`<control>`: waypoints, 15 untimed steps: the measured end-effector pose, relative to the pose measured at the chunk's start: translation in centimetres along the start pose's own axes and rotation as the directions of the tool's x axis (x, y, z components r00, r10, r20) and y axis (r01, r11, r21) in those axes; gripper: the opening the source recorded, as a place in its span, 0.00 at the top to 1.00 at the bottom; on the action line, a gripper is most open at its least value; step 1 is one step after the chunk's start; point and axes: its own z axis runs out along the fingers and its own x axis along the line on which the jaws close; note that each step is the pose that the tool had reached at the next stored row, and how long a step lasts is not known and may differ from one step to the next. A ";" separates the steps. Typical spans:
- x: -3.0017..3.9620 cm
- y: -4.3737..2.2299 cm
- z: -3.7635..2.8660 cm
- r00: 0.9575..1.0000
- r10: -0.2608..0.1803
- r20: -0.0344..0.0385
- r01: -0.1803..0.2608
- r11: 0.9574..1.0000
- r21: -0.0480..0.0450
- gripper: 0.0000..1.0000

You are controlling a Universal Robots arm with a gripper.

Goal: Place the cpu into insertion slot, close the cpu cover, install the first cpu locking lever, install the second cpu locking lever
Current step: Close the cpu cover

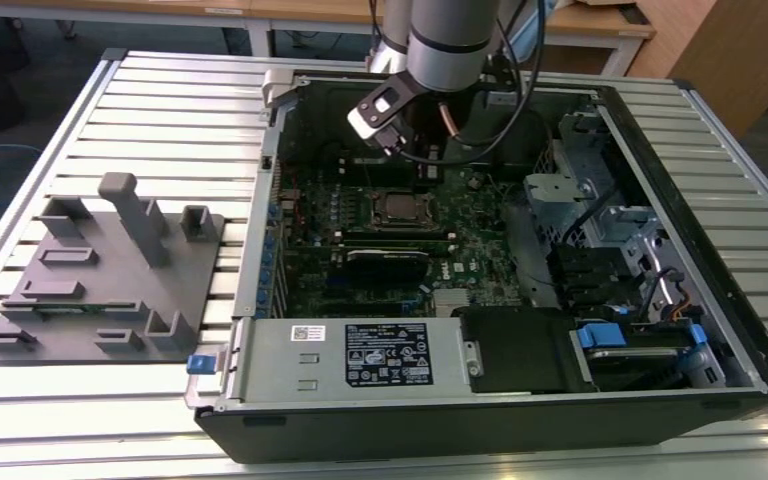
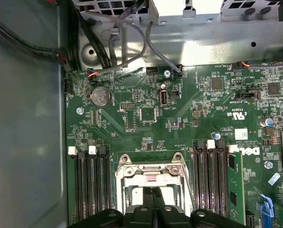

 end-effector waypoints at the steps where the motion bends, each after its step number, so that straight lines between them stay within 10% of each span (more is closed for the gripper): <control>1: -0.01 -0.05 0.01 1.000 0.000 0.000 0.000 1.000 0.000 0.90; 15: -0.06 -0.55 0.56 1.000 0.000 0.000 0.000 1.000 0.003 0.90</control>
